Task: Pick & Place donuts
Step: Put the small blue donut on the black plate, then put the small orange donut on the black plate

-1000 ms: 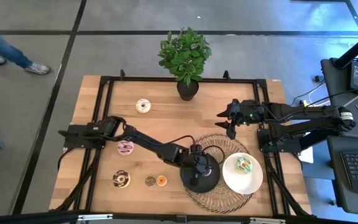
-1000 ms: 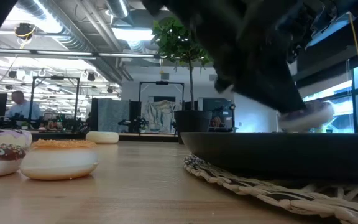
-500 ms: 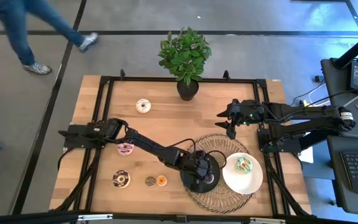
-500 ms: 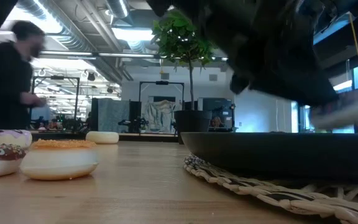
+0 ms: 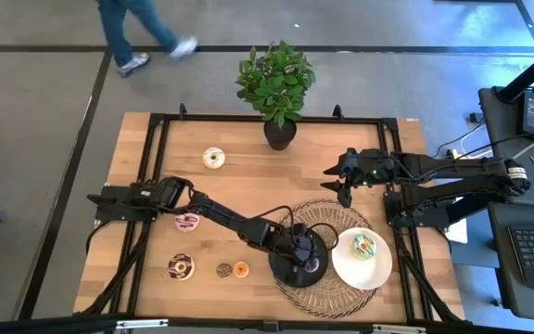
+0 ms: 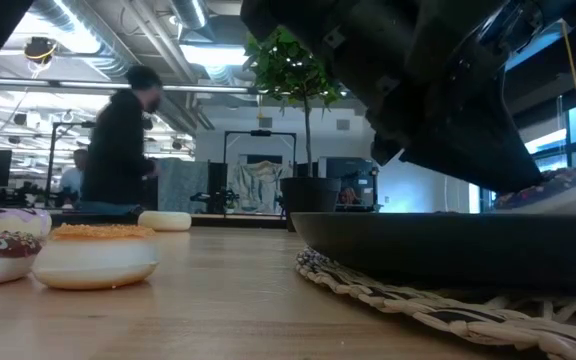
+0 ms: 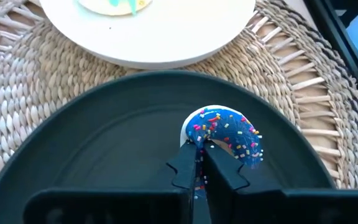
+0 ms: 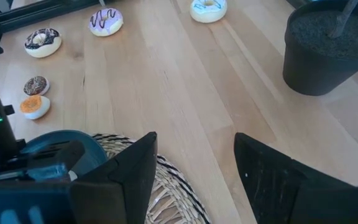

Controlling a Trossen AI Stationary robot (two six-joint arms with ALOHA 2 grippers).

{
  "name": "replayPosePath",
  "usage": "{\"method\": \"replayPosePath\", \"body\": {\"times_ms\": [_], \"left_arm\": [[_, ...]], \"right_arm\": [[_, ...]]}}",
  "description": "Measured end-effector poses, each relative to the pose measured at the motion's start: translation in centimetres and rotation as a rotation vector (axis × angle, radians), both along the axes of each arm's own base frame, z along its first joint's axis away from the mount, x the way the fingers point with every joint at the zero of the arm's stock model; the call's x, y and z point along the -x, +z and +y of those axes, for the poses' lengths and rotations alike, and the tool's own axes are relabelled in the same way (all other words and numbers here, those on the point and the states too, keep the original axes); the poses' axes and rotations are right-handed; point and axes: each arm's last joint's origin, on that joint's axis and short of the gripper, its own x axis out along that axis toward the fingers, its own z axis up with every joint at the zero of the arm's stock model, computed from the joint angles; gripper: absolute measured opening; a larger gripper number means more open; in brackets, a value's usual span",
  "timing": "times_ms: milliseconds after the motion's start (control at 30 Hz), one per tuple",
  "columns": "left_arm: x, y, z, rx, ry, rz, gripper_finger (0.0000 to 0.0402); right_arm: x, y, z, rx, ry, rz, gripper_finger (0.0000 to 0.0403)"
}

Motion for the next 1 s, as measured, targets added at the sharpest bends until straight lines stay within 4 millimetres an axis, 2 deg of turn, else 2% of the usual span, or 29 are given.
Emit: {"method": "replayPosePath", "body": {"times_ms": [567,900,1000], "left_arm": [[0.18,-0.28,0.39,-0.019,0.037,0.036,0.004],[0.16,-0.3,0.56,-0.024,0.048,0.038,0.0096],[0.46,0.32,0.7,-0.038,0.057,0.049,0.0109]], "right_arm": [[0.0,0.0,0.0,0.003,0.003,0.001,0.0214],[0.0,0.0,0.0,0.004,0.003,0.0,0.0214],[0.0,0.0,0.0,0.004,0.003,0.0,0.0214]]}}
